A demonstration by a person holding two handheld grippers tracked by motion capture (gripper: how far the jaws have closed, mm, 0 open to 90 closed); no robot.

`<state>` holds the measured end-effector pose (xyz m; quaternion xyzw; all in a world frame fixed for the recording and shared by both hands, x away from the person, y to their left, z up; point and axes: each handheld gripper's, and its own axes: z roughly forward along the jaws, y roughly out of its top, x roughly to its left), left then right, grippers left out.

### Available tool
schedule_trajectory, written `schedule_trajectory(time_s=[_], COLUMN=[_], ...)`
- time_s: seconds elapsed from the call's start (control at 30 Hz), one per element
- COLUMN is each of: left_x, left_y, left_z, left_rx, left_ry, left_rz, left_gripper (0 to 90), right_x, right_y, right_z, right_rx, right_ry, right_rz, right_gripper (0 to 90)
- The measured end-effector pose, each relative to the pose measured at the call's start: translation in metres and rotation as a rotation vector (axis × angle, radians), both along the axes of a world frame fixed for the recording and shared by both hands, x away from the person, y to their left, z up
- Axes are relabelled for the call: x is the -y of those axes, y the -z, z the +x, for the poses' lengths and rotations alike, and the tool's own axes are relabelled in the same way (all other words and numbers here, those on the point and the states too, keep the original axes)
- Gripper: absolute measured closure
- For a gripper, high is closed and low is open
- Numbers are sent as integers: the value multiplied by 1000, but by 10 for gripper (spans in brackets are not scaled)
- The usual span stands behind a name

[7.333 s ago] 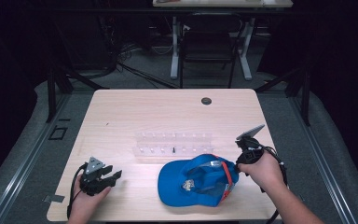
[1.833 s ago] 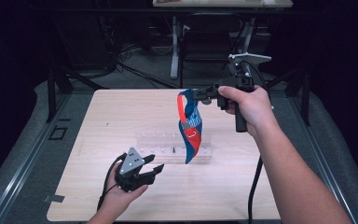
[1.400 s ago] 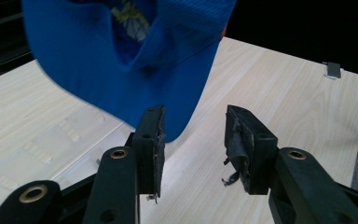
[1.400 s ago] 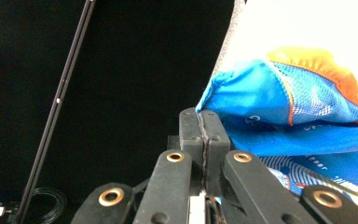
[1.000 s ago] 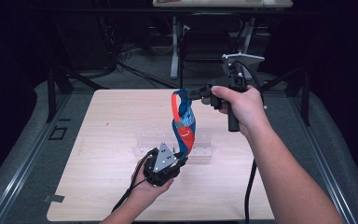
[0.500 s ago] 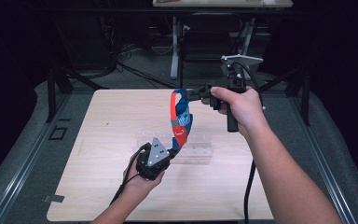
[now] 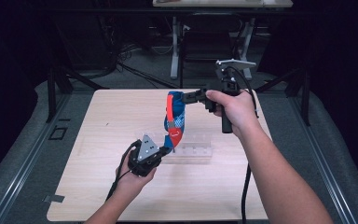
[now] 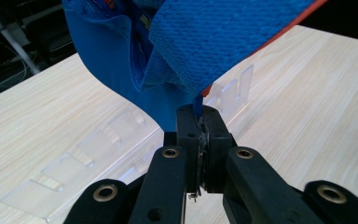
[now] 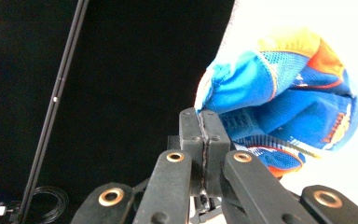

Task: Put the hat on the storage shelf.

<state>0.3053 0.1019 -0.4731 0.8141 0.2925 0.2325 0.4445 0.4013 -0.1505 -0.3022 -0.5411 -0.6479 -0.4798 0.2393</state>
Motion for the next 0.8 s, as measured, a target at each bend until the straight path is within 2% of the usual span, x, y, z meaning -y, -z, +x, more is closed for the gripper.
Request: schedule_trajectory(time_s=[0.13, 0.33, 0.6, 0.8], left_x=[-2, 0, -2, -6], left_y=[7, 14, 19, 24], left_z=[3, 4, 5, 4], left_rx=[-9, -4, -12, -16], left_ry=[-1, -5, -17, -20], left_rz=[-16, -6, -34, -28], left_gripper=[886, 886, 886, 886], right_x=[0, 0, -2, -2], right_y=[7, 14, 21, 25], right_z=[2, 4, 5, 6], right_rx=[-12, -21, -29, -33], right_ry=[-1, 3, 3, 11], right_rz=[-12, -13, -23, -31], right_gripper=[900, 900, 900, 878])
